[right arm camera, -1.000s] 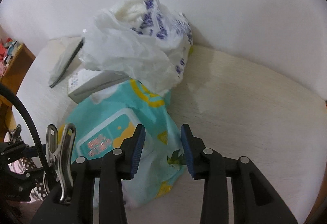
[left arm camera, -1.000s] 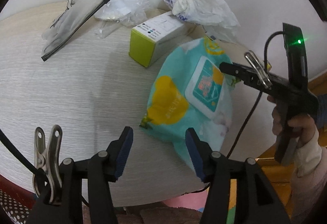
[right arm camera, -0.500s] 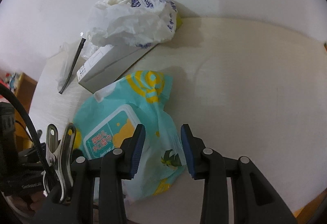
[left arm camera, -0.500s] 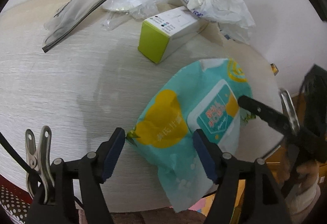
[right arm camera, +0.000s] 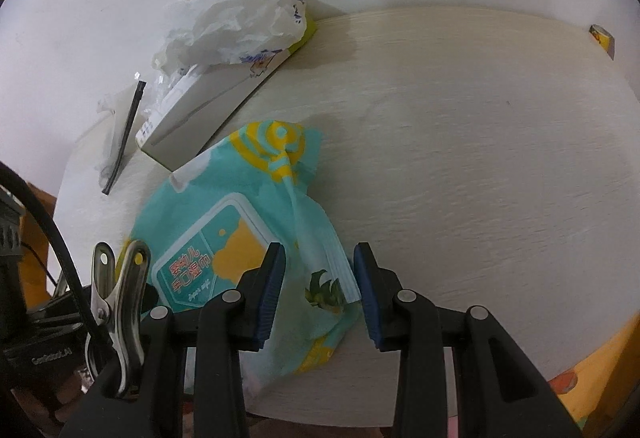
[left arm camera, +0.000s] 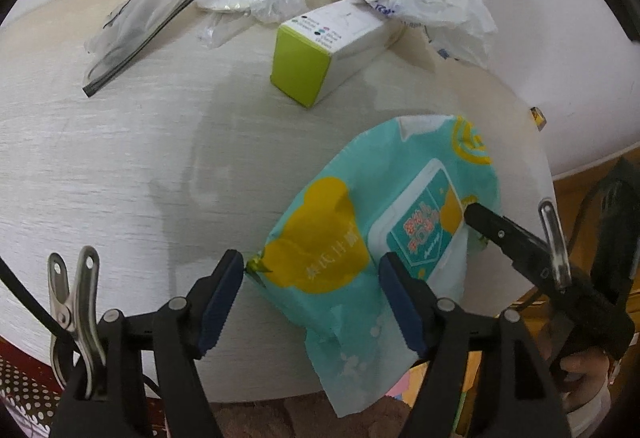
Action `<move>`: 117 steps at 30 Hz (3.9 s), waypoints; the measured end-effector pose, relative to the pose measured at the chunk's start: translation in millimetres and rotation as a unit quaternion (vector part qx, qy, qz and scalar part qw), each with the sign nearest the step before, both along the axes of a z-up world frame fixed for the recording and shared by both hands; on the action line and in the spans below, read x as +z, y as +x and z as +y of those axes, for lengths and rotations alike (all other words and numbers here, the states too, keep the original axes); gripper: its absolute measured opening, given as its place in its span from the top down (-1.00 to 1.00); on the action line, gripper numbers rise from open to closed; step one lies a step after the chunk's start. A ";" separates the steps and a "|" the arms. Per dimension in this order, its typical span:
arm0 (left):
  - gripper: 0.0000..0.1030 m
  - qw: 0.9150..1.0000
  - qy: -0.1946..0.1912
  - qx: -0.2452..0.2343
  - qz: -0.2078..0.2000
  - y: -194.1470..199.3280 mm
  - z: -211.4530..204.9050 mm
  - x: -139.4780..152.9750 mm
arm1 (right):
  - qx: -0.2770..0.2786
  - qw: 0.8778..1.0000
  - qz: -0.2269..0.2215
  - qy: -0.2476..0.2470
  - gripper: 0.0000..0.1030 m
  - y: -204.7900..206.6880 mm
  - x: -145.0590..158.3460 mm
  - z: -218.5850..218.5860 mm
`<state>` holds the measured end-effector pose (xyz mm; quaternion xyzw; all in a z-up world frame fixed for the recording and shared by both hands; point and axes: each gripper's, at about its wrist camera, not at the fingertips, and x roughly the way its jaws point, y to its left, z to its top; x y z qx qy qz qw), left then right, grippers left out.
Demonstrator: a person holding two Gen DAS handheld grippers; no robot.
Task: Collect trash
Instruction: 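Close both tools on the edge of the teal wet-wipes pack, then lift the teal pack with both tools and turn toward the bucket, then carry the teal pack with both tools over the red bucket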
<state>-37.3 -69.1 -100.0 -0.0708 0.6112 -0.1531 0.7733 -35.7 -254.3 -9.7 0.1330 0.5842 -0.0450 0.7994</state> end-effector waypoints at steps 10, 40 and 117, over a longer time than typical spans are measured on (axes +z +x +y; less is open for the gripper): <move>-0.47 1.000 -0.002 0.008 0.016 3.4 0.9 -9.7 | -0.016 1.000 0.018 0.015 0.28 -0.4 -16.4 -3.2; -0.31 0.999 -0.019 0.032 -0.032 2.4 32.3 6.5 | -0.001 0.998 -0.009 0.065 0.38 -17.1 -5.6 24.7; -0.31 0.925 0.025 0.348 -0.149 -45.2 509.2 130.9 | 0.306 0.942 -0.069 0.117 0.38 122.7 8.5 524.8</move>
